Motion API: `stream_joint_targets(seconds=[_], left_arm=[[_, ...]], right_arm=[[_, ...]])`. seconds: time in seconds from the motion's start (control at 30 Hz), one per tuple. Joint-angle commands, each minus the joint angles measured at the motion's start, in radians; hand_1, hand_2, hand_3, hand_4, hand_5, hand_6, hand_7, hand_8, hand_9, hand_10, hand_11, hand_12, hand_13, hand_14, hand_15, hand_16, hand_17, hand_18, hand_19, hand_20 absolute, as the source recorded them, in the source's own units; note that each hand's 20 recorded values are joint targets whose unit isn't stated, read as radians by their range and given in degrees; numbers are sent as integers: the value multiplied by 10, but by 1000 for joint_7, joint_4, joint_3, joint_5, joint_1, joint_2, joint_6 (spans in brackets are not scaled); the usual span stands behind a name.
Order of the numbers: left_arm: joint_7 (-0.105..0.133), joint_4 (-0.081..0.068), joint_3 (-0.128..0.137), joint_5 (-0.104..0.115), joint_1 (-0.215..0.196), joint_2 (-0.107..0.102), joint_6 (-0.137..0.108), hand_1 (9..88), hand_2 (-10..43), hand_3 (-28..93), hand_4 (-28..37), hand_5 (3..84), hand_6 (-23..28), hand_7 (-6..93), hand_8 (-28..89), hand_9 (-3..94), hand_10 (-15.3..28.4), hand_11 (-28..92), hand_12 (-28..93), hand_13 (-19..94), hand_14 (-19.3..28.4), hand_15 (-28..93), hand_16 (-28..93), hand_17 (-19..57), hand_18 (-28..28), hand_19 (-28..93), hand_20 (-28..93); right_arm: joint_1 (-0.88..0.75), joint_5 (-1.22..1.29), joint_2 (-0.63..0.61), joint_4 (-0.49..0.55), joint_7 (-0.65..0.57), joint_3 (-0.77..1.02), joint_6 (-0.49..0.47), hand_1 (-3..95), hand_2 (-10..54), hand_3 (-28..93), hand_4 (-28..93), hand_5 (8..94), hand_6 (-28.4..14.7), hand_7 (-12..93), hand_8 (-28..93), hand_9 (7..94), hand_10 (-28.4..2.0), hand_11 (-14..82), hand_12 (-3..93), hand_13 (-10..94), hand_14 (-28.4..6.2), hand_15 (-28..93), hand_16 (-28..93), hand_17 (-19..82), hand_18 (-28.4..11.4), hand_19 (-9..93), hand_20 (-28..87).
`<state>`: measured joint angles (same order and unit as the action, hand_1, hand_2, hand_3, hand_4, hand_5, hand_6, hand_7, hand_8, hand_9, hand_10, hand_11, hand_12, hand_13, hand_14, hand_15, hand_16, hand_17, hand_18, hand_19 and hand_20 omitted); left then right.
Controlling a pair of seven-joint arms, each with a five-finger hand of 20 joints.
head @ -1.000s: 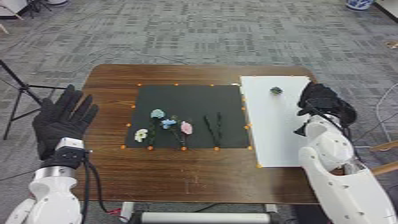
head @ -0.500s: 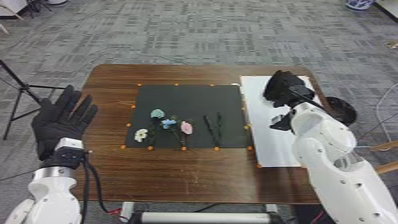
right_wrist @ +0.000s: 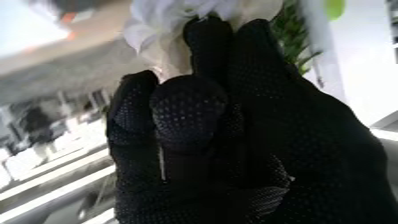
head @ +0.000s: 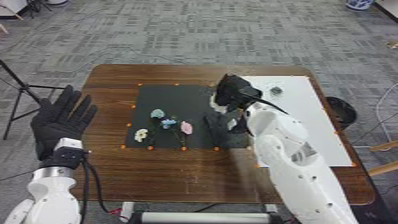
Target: Arrange flowers
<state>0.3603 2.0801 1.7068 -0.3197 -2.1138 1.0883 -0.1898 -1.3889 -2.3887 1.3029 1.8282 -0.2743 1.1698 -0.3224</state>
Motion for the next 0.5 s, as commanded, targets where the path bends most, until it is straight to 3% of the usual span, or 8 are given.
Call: stream_joint_targets(seconds=[0.03, 0.1, 0.17, 0.33, 0.43, 0.5], left_arm=[[-15, 2, -10, -9, 7, -6, -5, 251, 154, 684, -283, 373, 68, 141, -113, 305, 123, 177, 67, 255, 144, 233, -39, -66, 144, 352, 86], [-18, 2, -13, -6, 10, -7, -24, 252, 154, 681, -283, 372, 67, 141, -113, 305, 123, 177, 67, 255, 144, 233, -39, -66, 145, 352, 86], [-19, 0, -12, -4, 8, -5, -15, 254, 157, 677, -283, 372, 67, 139, -113, 305, 124, 176, 66, 255, 144, 233, -39, -66, 145, 352, 86], [-20, 0, -11, -5, 9, -7, -18, 253, 158, 678, -283, 370, 66, 137, -113, 305, 123, 175, 66, 255, 145, 234, -39, -66, 144, 352, 86], [-18, 4, -11, 25, 9, -8, -18, 254, 160, 676, -283, 370, 66, 140, -112, 305, 123, 176, 66, 256, 145, 235, -39, -66, 144, 352, 86], [-18, 5, -13, 26, 10, -11, -18, 255, 163, 673, -283, 371, 67, 141, -113, 307, 125, 177, 66, 256, 145, 236, -39, -66, 144, 352, 86]], right_arm=[[6, -147, 101, -97, -27, -45, 50, 614, -95, 732, -279, 825, -10, 231, 39, 876, -78, 128, 481, 800, -32, 585, 439, 427, -199, 793, 389], [9, -143, 106, -111, -65, -49, 60, 613, -95, 733, -278, 824, -9, 232, 39, 876, -77, 128, 481, 800, -34, 586, 438, 427, -200, 793, 389], [4, -156, 110, -117, -58, -40, 46, 614, -95, 732, -277, 823, -10, 233, 40, 876, -78, 129, 481, 800, -35, 588, 436, 428, -201, 793, 389], [-1, -146, 111, -111, -77, -33, 7, 612, -95, 729, -273, 815, -8, 237, 43, 870, -78, 132, 486, 797, -38, 593, 433, 424, -202, 795, 389], [-5, -126, 112, -99, -100, -36, -11, 607, -95, 721, -261, 799, -5, 256, 43, 862, -81, 141, 499, 781, -44, 612, 427, 412, -201, 798, 389], [-7, -119, 113, -88, -102, -39, -20, 607, -95, 720, -259, 791, -5, 265, 39, 853, -82, 149, 506, 772, -46, 619, 424, 406, -199, 797, 387]])
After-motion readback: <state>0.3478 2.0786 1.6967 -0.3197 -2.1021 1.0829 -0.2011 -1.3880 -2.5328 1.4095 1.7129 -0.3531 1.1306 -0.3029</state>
